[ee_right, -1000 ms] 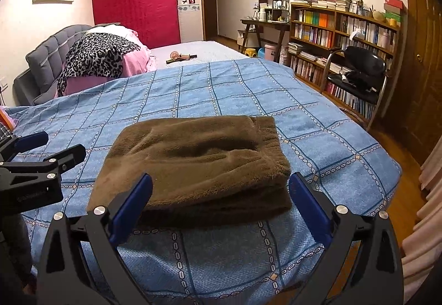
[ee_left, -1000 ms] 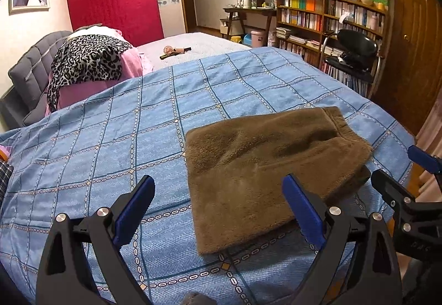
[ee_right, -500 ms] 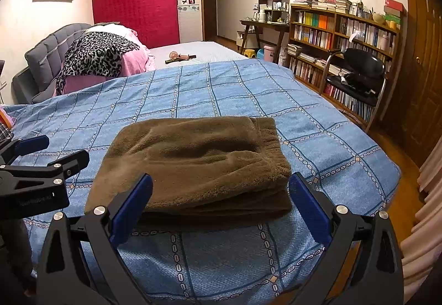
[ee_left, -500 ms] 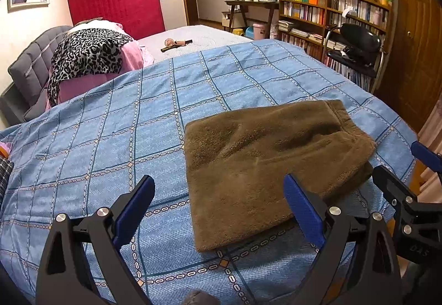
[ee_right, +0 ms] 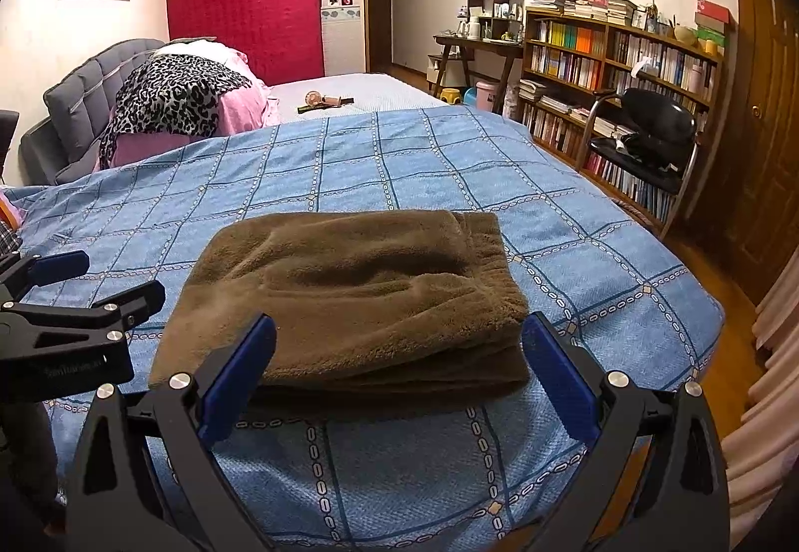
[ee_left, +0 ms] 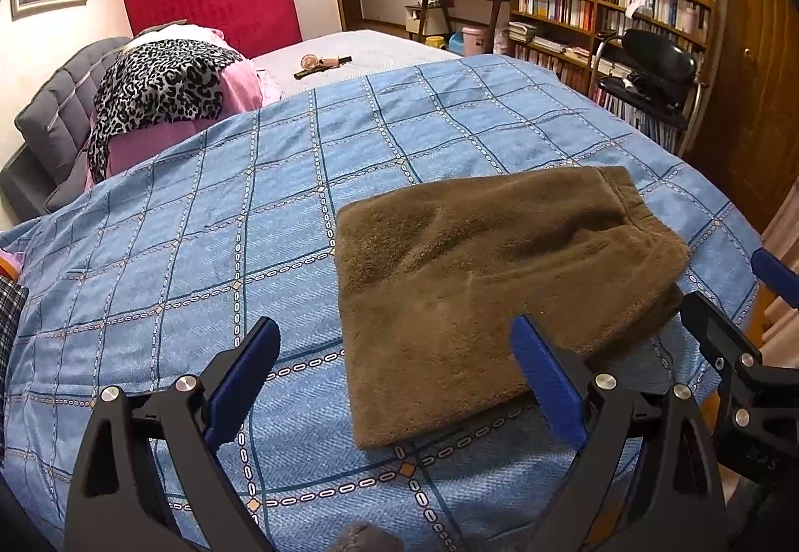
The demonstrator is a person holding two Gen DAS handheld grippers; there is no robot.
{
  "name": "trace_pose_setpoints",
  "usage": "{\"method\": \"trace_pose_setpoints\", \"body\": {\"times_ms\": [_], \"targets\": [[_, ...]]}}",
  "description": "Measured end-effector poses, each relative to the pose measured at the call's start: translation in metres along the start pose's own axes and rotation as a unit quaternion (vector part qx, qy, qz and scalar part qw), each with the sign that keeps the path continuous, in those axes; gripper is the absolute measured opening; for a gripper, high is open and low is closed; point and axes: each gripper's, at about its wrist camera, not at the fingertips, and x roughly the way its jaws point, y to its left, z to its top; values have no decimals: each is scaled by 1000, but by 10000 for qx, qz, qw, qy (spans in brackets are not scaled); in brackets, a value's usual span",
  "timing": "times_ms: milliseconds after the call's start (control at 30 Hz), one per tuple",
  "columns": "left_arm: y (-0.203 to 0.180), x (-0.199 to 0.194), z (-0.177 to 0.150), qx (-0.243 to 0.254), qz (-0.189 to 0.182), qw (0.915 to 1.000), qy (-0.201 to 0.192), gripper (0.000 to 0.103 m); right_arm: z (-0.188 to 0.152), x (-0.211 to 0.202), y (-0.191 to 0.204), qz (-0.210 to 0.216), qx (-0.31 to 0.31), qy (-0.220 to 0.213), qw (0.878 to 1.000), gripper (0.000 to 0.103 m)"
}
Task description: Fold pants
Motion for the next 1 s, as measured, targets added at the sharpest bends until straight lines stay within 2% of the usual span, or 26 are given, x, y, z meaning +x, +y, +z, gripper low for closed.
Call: {"method": "trace_pose_setpoints", "body": {"times_ms": [267,1000], "targets": [[1,3,1,-48,-174,9998,77,93,0,2,0,1,-10,17,10000,100],[-6,7,1,112,-15,9999,70,93,0,8,0,-9,-24,61,10000,100]]}}
